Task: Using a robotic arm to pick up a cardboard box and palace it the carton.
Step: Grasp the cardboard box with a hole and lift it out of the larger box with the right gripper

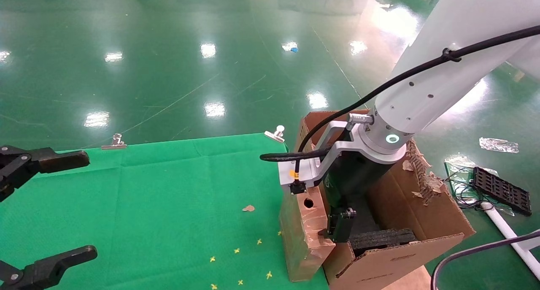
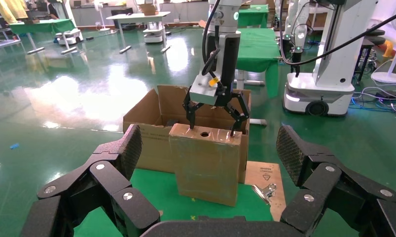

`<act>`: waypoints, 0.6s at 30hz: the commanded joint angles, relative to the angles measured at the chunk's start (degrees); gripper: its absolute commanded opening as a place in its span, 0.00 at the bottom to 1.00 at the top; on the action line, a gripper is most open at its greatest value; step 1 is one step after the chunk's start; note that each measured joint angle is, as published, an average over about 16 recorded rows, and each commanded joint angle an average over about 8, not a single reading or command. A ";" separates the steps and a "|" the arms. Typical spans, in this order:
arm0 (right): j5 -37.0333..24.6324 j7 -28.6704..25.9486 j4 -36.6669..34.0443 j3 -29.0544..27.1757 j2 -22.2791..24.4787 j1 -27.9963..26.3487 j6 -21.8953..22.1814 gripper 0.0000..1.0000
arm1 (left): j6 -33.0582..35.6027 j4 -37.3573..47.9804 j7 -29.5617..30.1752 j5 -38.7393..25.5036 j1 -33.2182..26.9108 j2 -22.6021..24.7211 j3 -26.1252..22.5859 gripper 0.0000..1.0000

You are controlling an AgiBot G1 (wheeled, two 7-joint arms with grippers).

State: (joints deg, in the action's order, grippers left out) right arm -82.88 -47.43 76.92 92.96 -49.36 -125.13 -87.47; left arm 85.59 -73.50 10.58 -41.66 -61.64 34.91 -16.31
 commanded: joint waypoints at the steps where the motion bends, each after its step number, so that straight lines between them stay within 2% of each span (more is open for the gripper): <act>1: -0.03 -0.01 0.17 0.24 0.14 -0.16 0.14 1.00 | 0.00 0.00 0.00 0.01 0.00 0.00 -0.01 1.00; 4: 0.64 -5.29 -1.33 0.60 0.24 -1.23 -0.56 1.00 | -0.01 0.00 -0.01 0.01 0.00 -0.01 -0.02 1.00; 11: 2.75 -21.74 -9.22 1.32 -0.43 -1.87 -0.73 1.00 | -0.02 0.00 -0.02 0.03 -0.01 -0.02 -0.05 1.00; 14: 5.96 -25.88 -13.73 0.87 -0.16 -0.58 -0.55 1.00 | -0.03 0.00 -0.03 0.04 -0.01 -0.03 -0.06 1.00; 18: 9.66 -28.69 -19.54 0.45 -0.06 1.35 -0.58 1.00 | -0.03 0.00 -0.04 0.05 -0.02 -0.03 -0.08 1.00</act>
State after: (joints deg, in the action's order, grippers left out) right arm -74.09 -75.26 58.15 93.69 -49.86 -123.69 -88.01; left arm 85.56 -73.50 10.54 -41.61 -61.66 34.88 -16.39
